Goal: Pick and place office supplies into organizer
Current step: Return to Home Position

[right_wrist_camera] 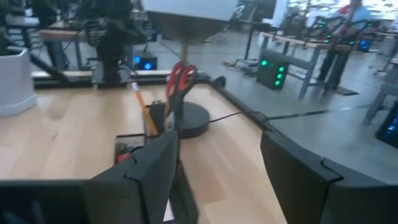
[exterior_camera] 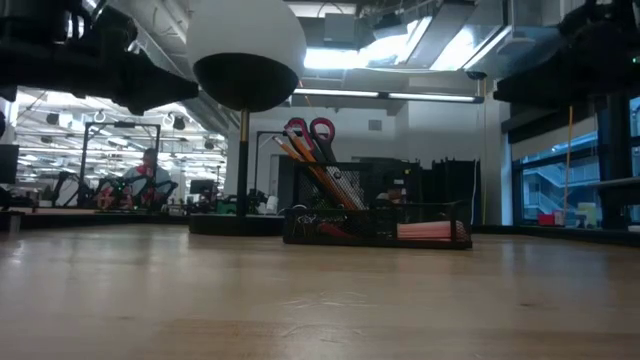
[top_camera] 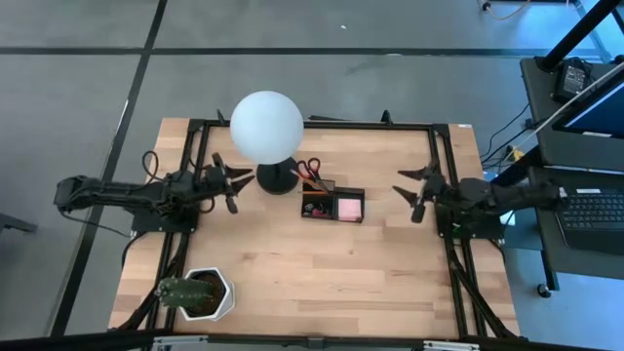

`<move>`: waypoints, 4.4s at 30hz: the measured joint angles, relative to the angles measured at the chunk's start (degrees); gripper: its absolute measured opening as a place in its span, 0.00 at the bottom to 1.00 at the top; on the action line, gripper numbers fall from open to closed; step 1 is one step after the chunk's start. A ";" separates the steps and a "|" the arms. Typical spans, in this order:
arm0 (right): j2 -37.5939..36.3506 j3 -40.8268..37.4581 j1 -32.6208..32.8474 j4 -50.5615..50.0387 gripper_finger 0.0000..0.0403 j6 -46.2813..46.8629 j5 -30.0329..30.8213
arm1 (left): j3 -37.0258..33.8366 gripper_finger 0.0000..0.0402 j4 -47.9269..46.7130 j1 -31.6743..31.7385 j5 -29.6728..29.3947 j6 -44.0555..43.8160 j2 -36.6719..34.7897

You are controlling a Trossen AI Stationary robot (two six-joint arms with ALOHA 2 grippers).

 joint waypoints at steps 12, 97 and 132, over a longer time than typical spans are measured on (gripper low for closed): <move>-9.16 0.50 -4.08 -9.06 0.59 0.14 -1.47 | -2.67 0.21 2.54 9.49 3.43 2.11 -4.07; -7.82 -8.52 -28.03 6.34 0.59 -8.68 -22.43 | -2.34 0.21 -19.83 16.98 9.05 -2.38 -22.43; -7.78 -8.52 -28.01 6.37 0.59 -4.31 -22.41 | -2.33 0.21 -19.83 16.98 9.06 -2.37 -22.43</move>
